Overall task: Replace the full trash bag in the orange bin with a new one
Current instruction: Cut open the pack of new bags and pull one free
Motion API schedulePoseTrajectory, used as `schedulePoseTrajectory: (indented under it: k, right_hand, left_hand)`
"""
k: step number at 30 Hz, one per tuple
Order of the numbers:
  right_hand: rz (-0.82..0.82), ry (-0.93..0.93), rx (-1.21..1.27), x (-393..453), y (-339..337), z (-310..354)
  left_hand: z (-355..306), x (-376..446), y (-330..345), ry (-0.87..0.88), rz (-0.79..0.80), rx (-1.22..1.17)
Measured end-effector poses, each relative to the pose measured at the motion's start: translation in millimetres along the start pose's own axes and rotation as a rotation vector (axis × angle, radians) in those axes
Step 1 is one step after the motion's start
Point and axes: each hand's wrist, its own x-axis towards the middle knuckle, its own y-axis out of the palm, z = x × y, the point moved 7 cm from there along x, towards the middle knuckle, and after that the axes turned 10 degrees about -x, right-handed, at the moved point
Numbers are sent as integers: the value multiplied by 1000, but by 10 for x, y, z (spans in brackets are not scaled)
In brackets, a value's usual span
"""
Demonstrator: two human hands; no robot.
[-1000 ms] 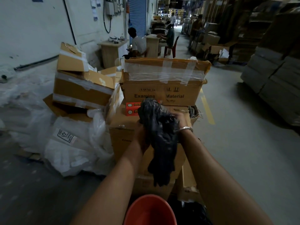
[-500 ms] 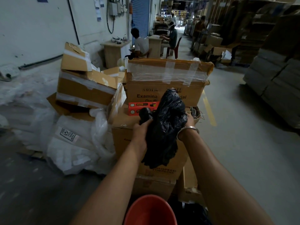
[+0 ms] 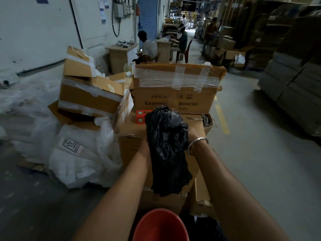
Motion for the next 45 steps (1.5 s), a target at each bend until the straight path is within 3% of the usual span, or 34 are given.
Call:
schedulePoseTrajectory:
  k: [4,8,14,22,33,36,45]
  right_hand:
    - [-76,-251,-62,-34,-28,250]
    - [-181,-365,-114,-95,-158,421]
    - [-129,-334,-27,2,-83,310]
    - [-156,-264,175,41,-221,219]
    - [-416,-315,-39,113,-501,-25]
    - [-450,-260,-7,170,-619,-135]
    - [-505,-209,57,350,-843,-258]
  left_hand:
    - [33,28,-76,-62,-65,-15]
    - [72,81,-114,-105,-78,-68]
    - [28,128,-112,-38,-17,-149]
    - [-86,214,-124,83,-44,0]
    - [-82,400,-95,-96,-108,216]
    - [-115,563,-90,-11,-144,405]
    - [-251,851,400,390,34,1522]
